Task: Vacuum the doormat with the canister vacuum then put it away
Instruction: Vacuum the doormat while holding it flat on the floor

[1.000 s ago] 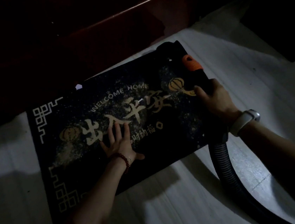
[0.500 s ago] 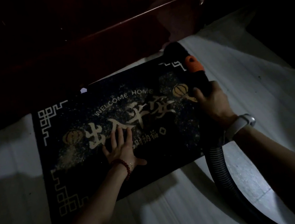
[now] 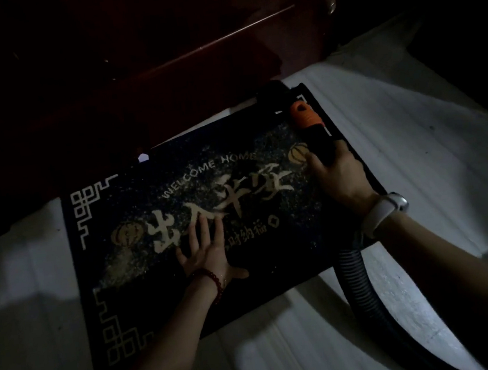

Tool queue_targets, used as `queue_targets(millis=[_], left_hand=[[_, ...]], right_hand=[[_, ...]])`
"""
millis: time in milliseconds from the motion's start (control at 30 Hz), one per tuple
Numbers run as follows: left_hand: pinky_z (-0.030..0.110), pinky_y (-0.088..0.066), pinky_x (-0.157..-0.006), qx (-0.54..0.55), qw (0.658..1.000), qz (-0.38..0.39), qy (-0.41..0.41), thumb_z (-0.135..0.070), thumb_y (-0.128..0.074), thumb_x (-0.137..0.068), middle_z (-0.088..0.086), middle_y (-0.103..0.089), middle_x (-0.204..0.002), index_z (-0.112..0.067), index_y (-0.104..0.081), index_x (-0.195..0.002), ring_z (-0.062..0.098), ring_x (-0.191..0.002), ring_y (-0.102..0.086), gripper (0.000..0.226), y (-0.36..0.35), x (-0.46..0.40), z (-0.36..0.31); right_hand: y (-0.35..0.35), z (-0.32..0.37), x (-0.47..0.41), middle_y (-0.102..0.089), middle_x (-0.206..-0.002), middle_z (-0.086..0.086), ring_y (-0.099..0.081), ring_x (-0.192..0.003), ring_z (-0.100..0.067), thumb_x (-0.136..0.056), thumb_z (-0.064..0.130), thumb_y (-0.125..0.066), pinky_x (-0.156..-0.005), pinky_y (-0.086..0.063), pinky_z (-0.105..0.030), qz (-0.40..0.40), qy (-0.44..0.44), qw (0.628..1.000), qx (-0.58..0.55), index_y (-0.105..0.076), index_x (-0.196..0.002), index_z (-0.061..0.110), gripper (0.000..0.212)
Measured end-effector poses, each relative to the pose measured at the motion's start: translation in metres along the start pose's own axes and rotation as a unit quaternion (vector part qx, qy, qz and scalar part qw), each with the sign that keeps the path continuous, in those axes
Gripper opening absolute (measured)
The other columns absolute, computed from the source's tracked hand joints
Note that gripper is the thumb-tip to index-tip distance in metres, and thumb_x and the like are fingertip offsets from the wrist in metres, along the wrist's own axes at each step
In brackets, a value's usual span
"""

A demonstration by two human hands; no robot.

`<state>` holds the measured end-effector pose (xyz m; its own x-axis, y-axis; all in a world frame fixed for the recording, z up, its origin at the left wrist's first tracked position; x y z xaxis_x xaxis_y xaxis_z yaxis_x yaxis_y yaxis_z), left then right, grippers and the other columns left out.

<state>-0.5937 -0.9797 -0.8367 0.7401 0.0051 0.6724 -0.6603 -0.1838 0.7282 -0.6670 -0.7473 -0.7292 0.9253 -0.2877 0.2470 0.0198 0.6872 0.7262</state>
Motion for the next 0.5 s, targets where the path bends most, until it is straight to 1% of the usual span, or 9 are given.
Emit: queue_targets(millis=[33, 100, 167, 200, 267, 300, 367, 433, 500], left_hand=[[0.061, -0.006, -0.111, -0.002, 1.0, 0.0, 0.002, -0.058, -0.072, -0.066, 0.0, 0.03, -0.152, -0.029, 0.019, -0.145, 0.024, -0.141, 0.026, 0.124, 0.0, 0.0, 0.0], [0.06, -0.008, -0.112, -0.011, 1.0, -0.003, 0.009, -0.059, -0.072, -0.065, 0.0, 0.029, -0.152, -0.029, 0.016, -0.146, 0.024, -0.141, 0.025, 0.123, 0.001, 0.0, -0.001], [0.06, -0.009, -0.112, -0.025, 1.0, -0.002, 0.013, -0.061, -0.071, -0.064, 0.0, 0.03, -0.152, -0.03, 0.016, -0.146, 0.024, -0.141, 0.025, 0.123, 0.001, 0.0, -0.001], [0.06, -0.009, -0.112, -0.028, 1.0, 0.0, 0.014, -0.062, -0.071, -0.064, 0.0, 0.031, -0.152, -0.03, 0.016, -0.146, 0.024, -0.141, 0.025, 0.123, 0.0, 0.0, -0.001], [0.06, -0.008, -0.112, -0.021, 1.0, 0.006, 0.01, -0.062, -0.07, -0.065, 0.0, 0.033, -0.151, -0.03, 0.018, -0.145, 0.024, -0.14, 0.027, 0.123, -0.001, 0.0, 0.0], [0.06, -0.007, -0.112, -0.014, 1.0, 0.008, 0.01, -0.062, -0.07, -0.065, 0.0, 0.033, -0.151, -0.031, 0.019, -0.145, 0.024, -0.14, 0.027, 0.124, -0.001, 0.0, 0.0], [0.06, -0.006, -0.113, -0.008, 1.0, 0.012, 0.008, -0.06, -0.07, -0.066, 0.0, 0.034, -0.15, -0.031, 0.021, -0.144, 0.024, -0.14, 0.028, 0.123, 0.0, 0.0, 0.0], [0.06, -0.006, -0.113, -0.009, 1.0, 0.015, 0.01, -0.059, -0.071, -0.067, 0.0, 0.034, -0.15, -0.031, 0.02, -0.144, 0.024, -0.14, 0.028, 0.122, 0.0, 0.001, -0.001], [0.06, -0.006, -0.113, -0.008, 1.0, 0.017, 0.015, -0.057, -0.071, -0.068, 0.0, 0.034, -0.15, -0.031, 0.02, -0.145, 0.024, -0.14, 0.028, 0.122, 0.001, 0.0, -0.002]], right_hand=[[-0.007, 0.001, 0.004, -0.057, -0.101, -0.012, -0.058, -0.084, -0.03, -0.093, 0.033, -0.051, -0.063, -0.035, -0.025, 0.012, -0.002, 1.0, -0.009, -0.038, -0.126, 0.007, 0.044], [-0.033, 0.007, 0.021, -0.055, -0.091, -0.008, -0.053, -0.07, -0.022, -0.092, 0.032, -0.052, -0.061, -0.037, -0.027, 0.08, 0.035, 0.996, -0.016, -0.039, -0.12, 0.008, 0.039], [-0.051, 0.01, 0.037, -0.054, -0.087, -0.005, -0.051, -0.067, -0.02, -0.091, 0.031, -0.053, -0.058, -0.038, -0.027, 0.141, 0.076, 0.987, -0.008, -0.041, -0.112, 0.009, 0.033], [-0.051, 0.01, 0.039, -0.054, -0.086, -0.004, -0.051, -0.065, -0.018, -0.091, 0.032, -0.054, -0.054, -0.039, -0.027, 0.154, 0.084, 0.984, 0.0, -0.042, -0.108, 0.011, 0.03], [-0.031, 0.003, 0.035, -0.054, -0.084, -0.001, -0.05, -0.06, -0.011, -0.091, 0.034, -0.054, -0.044, -0.036, -0.011, 0.137, 0.079, 0.988, -0.001, -0.044, -0.109, 0.014, 0.029], [-0.017, -0.002, 0.029, -0.053, -0.084, -0.001, -0.049, -0.061, -0.01, -0.091, 0.034, -0.054, -0.042, -0.037, -0.009, 0.112, 0.073, 0.991, -0.002, -0.046, -0.113, 0.014, 0.031], [0.014, -0.016, 0.02, -0.053, -0.091, -0.004, -0.051, -0.07, -0.017, -0.091, 0.033, -0.054, -0.046, -0.035, -0.013, 0.042, 0.052, 0.998, 0.009, -0.045, -0.121, 0.009, 0.039], [0.039, -0.033, 0.013, -0.057, -0.104, -0.014, -0.056, -0.09, -0.028, -0.092, 0.033, -0.052, -0.064, -0.034, -0.022, -0.022, 0.008, 1.0, 0.015, -0.045, -0.121, 0.005, 0.042], [0.047, -0.047, 0.011, -0.058, -0.113, -0.021, -0.056, -0.099, -0.034, -0.092, 0.033, -0.051, -0.07, -0.034, -0.029, -0.039, -0.034, 0.999, 0.008, -0.044, -0.119, 0.003, 0.041]])
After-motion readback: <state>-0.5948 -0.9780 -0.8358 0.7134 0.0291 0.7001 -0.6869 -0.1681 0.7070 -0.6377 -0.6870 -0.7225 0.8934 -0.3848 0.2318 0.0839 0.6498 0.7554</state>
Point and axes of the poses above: each hand's wrist, its own x-axis away from the middle knuckle, its own y-axis out of the back of the hand, z = x × y, the point moved 4 cm from there along -x, towards the middle knuckle
